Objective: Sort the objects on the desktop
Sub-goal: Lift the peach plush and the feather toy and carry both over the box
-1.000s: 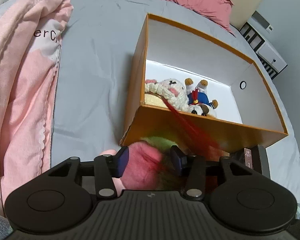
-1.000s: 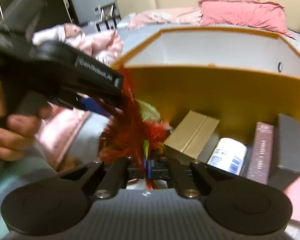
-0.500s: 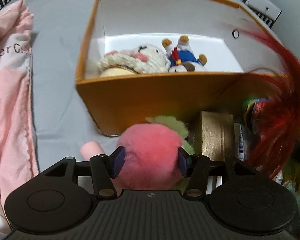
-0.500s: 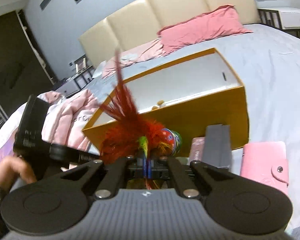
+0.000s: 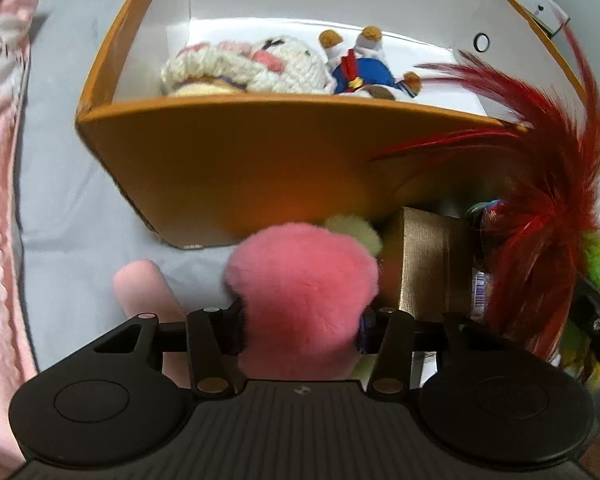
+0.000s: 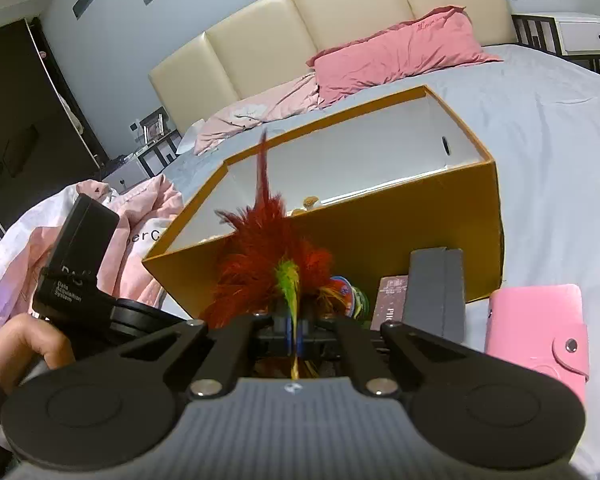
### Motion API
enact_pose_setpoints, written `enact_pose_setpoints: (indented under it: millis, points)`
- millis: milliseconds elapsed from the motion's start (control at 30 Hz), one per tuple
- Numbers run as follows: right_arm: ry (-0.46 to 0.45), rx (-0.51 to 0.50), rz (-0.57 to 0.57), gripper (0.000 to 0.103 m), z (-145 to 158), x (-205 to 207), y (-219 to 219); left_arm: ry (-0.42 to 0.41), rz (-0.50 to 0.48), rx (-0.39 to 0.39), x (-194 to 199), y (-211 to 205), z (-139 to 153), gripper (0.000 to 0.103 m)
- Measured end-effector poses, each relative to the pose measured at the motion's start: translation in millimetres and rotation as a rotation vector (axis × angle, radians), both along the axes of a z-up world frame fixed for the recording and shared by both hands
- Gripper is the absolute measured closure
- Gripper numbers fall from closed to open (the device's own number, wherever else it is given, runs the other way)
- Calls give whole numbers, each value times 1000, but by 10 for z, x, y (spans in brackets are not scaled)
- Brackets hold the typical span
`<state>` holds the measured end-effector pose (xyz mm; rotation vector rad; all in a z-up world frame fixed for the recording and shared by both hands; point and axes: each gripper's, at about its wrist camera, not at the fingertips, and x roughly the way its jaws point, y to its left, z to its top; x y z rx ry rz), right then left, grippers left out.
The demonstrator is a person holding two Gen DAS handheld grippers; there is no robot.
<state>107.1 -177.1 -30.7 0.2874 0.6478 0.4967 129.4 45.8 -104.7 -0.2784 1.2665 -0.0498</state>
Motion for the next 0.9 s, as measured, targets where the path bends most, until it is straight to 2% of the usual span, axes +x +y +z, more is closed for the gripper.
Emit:
enact_pose_setpoints:
  millis: [100,267,400,667,800,900]
  points:
    - [-10,-5,-1,101,1,-6,14,-6,26,-14,-38,37,14,52]
    - [-36,10,-21,101,35,-96,-44,-79,51,8,-229,61,206,53]
    - [-57,5,-22,101,96,-168,-40,-143,85,-53,-439,177,407,53]
    - [-90,45,6,102,414,-172,14,-322,82,-99,-682,296,1091,53]
    - [-133,87,30,102,674,-153,56,-422,74,-89,-554,294,1490,53]
    - [-161,108,38,102,855,-59,83,-472,74,-56,-412,327,1670,53]
